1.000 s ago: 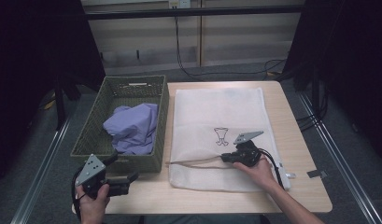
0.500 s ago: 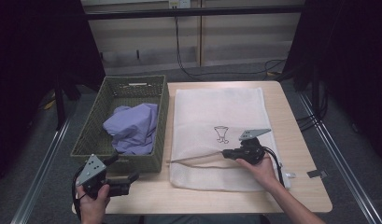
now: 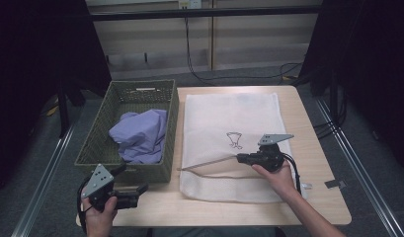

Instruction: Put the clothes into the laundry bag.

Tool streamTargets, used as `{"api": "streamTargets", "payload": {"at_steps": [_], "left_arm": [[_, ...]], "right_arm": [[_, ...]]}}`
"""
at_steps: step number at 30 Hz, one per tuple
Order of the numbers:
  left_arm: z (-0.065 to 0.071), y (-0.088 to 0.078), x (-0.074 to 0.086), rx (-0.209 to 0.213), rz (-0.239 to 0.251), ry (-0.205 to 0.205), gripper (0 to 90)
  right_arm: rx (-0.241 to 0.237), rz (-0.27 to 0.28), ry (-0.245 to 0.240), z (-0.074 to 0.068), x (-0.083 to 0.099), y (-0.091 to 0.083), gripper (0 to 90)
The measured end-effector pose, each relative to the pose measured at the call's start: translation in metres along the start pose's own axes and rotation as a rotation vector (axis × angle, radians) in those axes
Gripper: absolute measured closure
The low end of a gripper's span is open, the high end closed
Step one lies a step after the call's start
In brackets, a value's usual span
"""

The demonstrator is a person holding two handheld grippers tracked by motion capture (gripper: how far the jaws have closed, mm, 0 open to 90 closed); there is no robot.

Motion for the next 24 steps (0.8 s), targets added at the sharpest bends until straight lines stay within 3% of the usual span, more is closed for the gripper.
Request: {"api": "streamTargets", "payload": {"at_steps": [24], "left_arm": [[-0.002,-0.003,-0.002,-0.010,0.021,0.002,2.8]], "right_arm": [[-0.010,0.106,0.019,-0.007,-0.025,-0.022,88.4]]}}
Point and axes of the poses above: each handheld gripper's, and its own axes: y roughly forward along the jaws, x roughly out of its underside, z roughly to its right, the point moved 4 cm from there along y, roughly forward along the jaws, and after that the axes turned 5 degrees about y, right-handed, at the moved point
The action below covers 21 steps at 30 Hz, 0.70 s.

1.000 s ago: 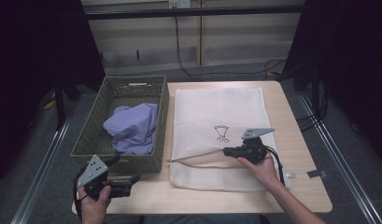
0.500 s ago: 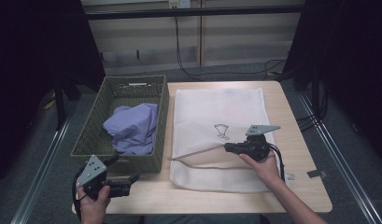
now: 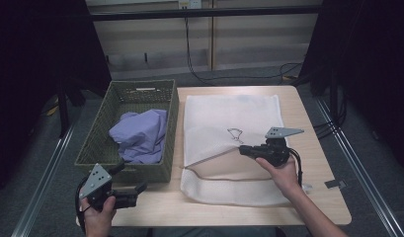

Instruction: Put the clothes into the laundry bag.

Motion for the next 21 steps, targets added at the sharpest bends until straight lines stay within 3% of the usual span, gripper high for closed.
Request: {"api": "streamTargets", "payload": {"at_steps": [9,21], "left_arm": [[-0.004,0.000,0.000,-0.021,0.002,-0.009,2.9],[-0.004,-0.001,0.001,-0.010,0.006,-0.018,2.9]], "right_arm": [[0.010,0.039,0.002,-0.002,-0.011,-0.003,88.4],[0.010,0.074,-0.001,-0.003,-0.026,-0.001,88.7]]}}
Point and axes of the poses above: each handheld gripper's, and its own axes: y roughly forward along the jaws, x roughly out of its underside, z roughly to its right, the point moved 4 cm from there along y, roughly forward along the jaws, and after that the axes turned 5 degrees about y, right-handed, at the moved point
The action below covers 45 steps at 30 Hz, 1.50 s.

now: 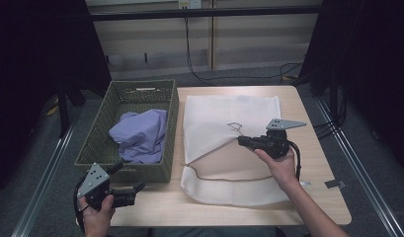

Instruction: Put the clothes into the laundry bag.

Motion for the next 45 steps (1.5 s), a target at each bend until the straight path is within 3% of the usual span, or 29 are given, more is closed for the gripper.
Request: {"api": "streamTargets", "payload": {"at_steps": [25,35,37,41,45], "left_arm": [[0.001,-0.002,-0.001,-0.001,0.016,0.002,2.8],[-0.002,-0.001,-0.009,0.034,0.022,-0.001,2.7],[-0.005,-0.002,-0.015,0.037,0.024,0.013,2.7],[-0.014,0.001,-0.024,0.042,0.021,-0.020,2.8],[-0.022,0.006,-0.030,0.041,-0.012,-0.015,3.9]], "right_arm": [[0.025,0.109,0.009,-0.001,-0.040,0.007,89.0],[0.034,0.096,0.005,0.000,-0.037,0.007,88.9],[0.035,0.092,0.002,-0.001,-0.036,0.007,88.9],[0.028,0.075,0.000,-0.002,-0.033,0.009,88.9],[0.028,0.070,-0.006,-0.004,-0.033,0.010,88.9]]}}
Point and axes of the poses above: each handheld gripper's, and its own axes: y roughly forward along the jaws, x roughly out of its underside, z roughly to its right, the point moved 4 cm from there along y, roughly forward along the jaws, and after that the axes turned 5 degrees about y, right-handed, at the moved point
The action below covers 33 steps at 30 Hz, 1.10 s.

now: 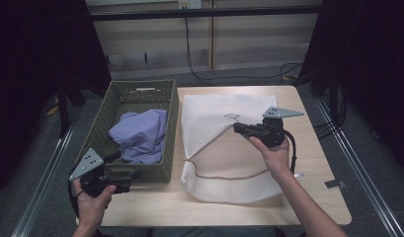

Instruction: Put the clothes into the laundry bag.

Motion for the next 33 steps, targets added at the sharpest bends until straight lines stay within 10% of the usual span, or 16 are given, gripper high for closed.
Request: {"api": "streamTargets", "payload": {"at_steps": [7,17,33], "left_arm": [[-0.014,0.011,-0.013,-0.042,-0.068,0.057,6.5],[-0.045,0.037,-0.022,-0.028,-0.105,-0.021,9.1],[-0.064,0.073,-0.034,-0.076,-0.201,0.010,13.2]], "right_arm": [[-0.013,-0.015,-0.006,-0.001,0.002,0.002,88.9],[-0.014,-0.022,-0.008,0.000,0.003,0.003,88.9],[-0.020,-0.025,-0.009,0.000,0.002,0.003,89.0]]}}
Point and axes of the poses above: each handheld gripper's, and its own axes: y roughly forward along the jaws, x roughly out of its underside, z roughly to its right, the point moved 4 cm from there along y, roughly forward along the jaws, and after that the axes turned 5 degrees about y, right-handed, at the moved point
